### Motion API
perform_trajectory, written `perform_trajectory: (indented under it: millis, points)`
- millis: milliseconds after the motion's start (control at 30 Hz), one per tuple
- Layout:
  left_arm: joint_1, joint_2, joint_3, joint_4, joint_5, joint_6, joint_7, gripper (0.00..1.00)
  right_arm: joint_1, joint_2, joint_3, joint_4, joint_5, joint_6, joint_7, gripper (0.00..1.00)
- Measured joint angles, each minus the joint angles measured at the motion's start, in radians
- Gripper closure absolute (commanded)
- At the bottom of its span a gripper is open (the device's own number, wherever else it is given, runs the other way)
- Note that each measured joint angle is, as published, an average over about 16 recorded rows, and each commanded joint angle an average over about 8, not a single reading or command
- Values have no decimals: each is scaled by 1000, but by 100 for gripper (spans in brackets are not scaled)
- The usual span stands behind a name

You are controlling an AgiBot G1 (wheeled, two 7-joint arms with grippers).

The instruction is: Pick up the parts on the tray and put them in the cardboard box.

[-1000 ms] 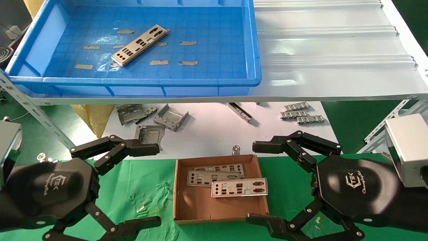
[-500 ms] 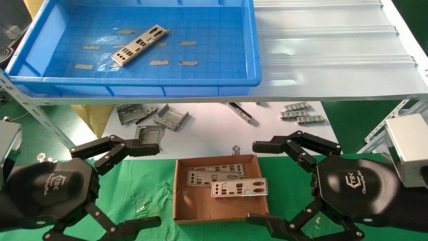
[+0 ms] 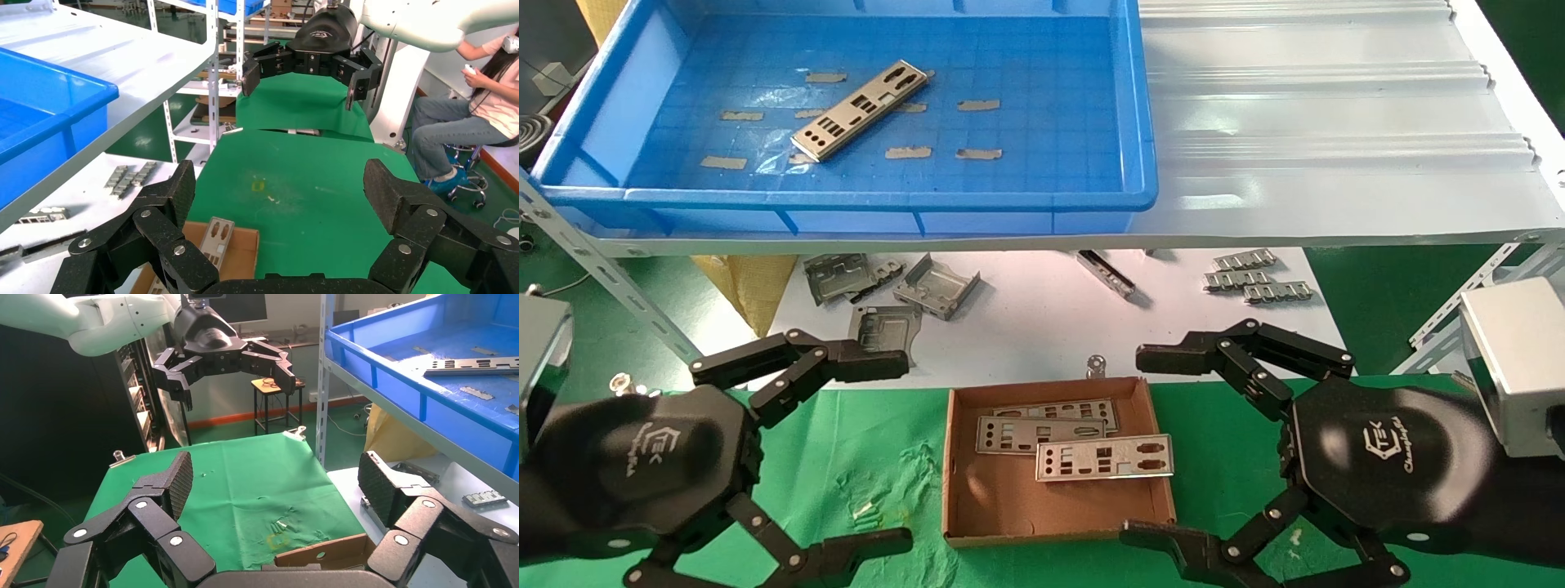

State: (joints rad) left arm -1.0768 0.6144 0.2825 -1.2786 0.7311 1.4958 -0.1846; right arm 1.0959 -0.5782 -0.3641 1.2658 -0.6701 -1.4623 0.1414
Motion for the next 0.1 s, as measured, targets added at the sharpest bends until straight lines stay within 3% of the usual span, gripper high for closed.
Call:
perform_trajectory:
  millis: [100]
  points:
    - [0,0,0,0,0,0,0,0,0,0,0,0,0,0,0,0]
